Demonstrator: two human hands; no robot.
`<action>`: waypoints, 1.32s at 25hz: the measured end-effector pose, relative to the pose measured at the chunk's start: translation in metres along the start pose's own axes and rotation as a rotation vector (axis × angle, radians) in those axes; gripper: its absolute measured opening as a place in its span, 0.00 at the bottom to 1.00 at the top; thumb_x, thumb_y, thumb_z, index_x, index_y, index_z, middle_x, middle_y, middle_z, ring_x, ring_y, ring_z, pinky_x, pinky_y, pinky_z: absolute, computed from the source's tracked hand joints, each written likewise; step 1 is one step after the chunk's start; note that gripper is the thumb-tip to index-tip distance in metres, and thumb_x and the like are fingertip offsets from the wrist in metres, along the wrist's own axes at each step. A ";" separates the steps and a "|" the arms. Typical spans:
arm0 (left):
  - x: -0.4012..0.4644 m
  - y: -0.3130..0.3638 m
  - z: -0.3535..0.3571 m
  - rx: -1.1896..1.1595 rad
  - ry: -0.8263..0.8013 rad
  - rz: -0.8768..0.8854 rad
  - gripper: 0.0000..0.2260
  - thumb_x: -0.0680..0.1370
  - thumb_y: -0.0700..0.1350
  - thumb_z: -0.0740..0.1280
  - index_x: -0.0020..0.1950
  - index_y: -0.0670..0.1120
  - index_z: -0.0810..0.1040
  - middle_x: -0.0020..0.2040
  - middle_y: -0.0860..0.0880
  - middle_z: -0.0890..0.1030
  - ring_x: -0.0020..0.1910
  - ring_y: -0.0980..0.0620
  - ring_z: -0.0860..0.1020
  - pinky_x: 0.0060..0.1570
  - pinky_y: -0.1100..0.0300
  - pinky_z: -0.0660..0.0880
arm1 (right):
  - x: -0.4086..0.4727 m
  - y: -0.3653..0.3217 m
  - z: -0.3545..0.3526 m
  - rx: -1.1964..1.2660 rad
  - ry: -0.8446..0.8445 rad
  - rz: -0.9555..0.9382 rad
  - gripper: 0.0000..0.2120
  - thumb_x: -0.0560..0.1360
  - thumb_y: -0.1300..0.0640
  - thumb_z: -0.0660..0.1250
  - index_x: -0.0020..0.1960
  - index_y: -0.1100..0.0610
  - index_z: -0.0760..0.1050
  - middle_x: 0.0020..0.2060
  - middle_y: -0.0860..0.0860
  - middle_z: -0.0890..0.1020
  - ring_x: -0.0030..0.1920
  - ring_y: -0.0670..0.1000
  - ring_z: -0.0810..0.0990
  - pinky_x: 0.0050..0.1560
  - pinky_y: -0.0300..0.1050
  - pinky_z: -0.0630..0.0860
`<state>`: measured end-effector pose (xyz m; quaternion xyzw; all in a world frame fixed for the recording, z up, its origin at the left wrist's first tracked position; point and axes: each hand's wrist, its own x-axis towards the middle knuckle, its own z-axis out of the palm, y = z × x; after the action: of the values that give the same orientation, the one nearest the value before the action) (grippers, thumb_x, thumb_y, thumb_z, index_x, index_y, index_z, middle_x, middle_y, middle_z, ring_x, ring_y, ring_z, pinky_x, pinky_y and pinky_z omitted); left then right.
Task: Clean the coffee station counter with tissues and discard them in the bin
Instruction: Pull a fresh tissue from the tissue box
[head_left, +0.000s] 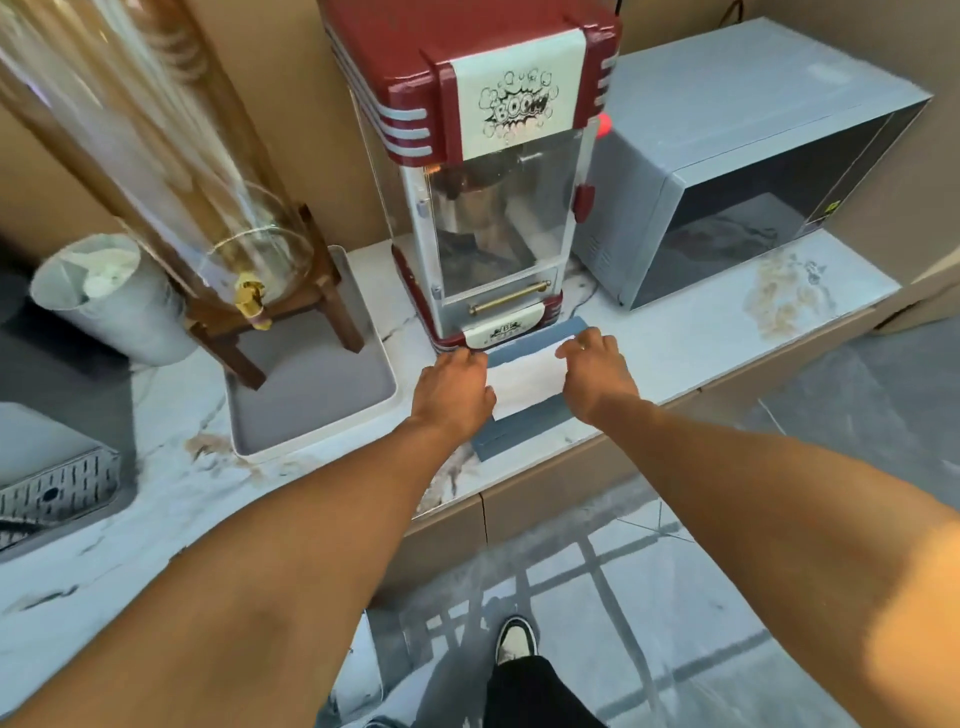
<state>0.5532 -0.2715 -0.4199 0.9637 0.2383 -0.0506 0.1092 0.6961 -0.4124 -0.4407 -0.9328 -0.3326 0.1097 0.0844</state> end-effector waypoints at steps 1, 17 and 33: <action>0.008 0.003 0.004 0.004 -0.007 0.009 0.16 0.80 0.47 0.63 0.66 0.43 0.75 0.63 0.42 0.77 0.63 0.40 0.74 0.62 0.46 0.74 | 0.007 0.006 0.001 -0.030 0.014 0.000 0.26 0.72 0.65 0.68 0.69 0.54 0.71 0.67 0.57 0.68 0.65 0.59 0.66 0.66 0.54 0.69; 0.029 0.003 0.024 0.082 -0.035 -0.007 0.09 0.78 0.39 0.63 0.51 0.43 0.83 0.52 0.44 0.81 0.52 0.42 0.79 0.55 0.50 0.75 | 0.035 0.014 0.018 0.157 -0.029 0.130 0.14 0.77 0.65 0.64 0.63 0.59 0.75 0.62 0.59 0.74 0.59 0.61 0.77 0.65 0.52 0.75; -0.116 -0.157 -0.005 -0.001 0.073 -0.180 0.08 0.80 0.40 0.65 0.56 0.41 0.82 0.53 0.42 0.81 0.50 0.42 0.80 0.57 0.50 0.79 | -0.048 -0.172 0.051 0.157 -0.036 -0.114 0.11 0.77 0.63 0.61 0.56 0.57 0.78 0.56 0.59 0.78 0.56 0.60 0.76 0.55 0.48 0.74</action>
<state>0.3772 -0.1871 -0.4273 0.9395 0.3279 -0.0249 0.0960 0.5427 -0.3074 -0.4427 -0.9009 -0.3768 0.1470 0.1573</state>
